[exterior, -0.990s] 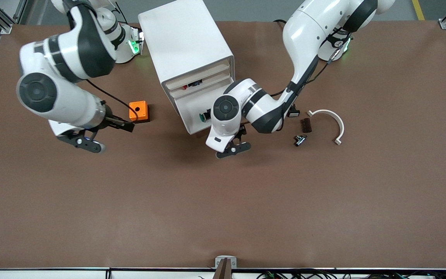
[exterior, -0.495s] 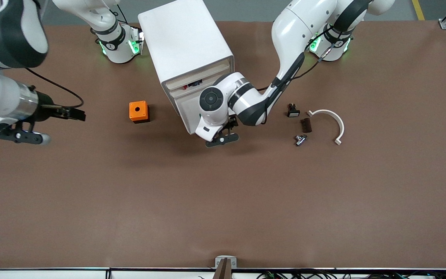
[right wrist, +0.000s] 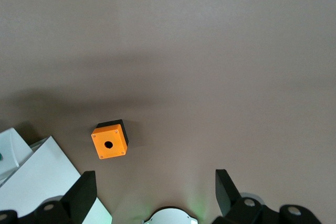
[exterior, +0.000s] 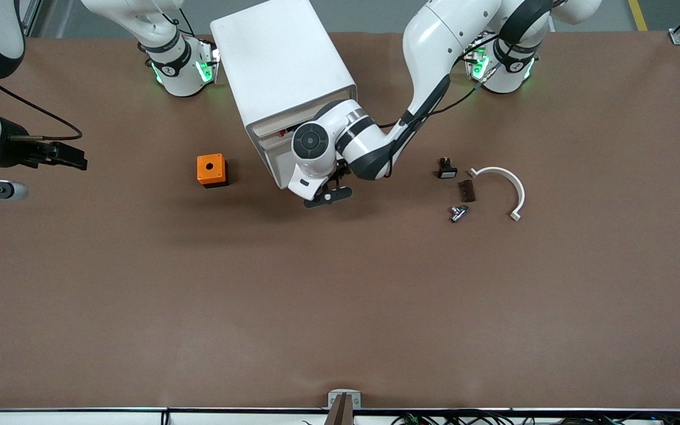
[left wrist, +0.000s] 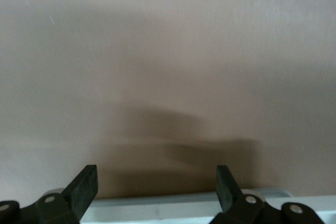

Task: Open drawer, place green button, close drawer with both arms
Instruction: 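Push the drawer closed with the left gripper while the right gripper withdraws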

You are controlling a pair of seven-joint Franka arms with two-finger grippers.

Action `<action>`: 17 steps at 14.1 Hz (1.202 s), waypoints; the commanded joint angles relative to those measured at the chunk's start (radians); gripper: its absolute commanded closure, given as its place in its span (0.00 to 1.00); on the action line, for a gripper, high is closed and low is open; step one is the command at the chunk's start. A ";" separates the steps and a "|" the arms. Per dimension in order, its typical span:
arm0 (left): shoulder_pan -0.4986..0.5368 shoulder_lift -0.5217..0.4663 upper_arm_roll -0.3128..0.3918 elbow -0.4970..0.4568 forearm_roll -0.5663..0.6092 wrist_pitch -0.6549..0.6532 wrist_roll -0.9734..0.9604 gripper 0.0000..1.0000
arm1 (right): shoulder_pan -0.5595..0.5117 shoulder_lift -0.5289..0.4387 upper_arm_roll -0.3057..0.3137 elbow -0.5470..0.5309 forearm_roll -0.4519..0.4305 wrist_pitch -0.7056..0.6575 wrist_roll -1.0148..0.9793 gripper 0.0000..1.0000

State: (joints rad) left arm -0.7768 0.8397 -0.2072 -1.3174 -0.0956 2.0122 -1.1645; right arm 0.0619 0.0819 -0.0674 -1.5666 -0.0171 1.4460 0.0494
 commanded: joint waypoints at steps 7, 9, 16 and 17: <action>-0.007 -0.018 -0.003 -0.052 -0.285 0.000 -0.004 0.01 | -0.076 -0.001 0.020 0.020 -0.003 0.037 -0.099 0.00; -0.019 -0.016 -0.003 -0.062 -0.300 0.002 -0.006 0.01 | -0.076 -0.001 0.020 0.020 -0.003 0.039 -0.089 0.00; -0.022 -0.021 -0.001 -0.059 -0.343 0.000 0.008 0.01 | -0.112 0.006 0.020 0.042 -0.001 0.039 -0.088 0.00; -0.016 -0.024 -0.001 -0.062 -0.339 0.000 0.008 0.01 | -0.112 0.006 0.020 0.042 -0.001 0.037 -0.091 0.00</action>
State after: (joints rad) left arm -0.7962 0.8395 -0.2081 -1.3637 -0.4112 2.0123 -1.1621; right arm -0.0257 0.0820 -0.0670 -1.5454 -0.0171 1.4901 -0.0305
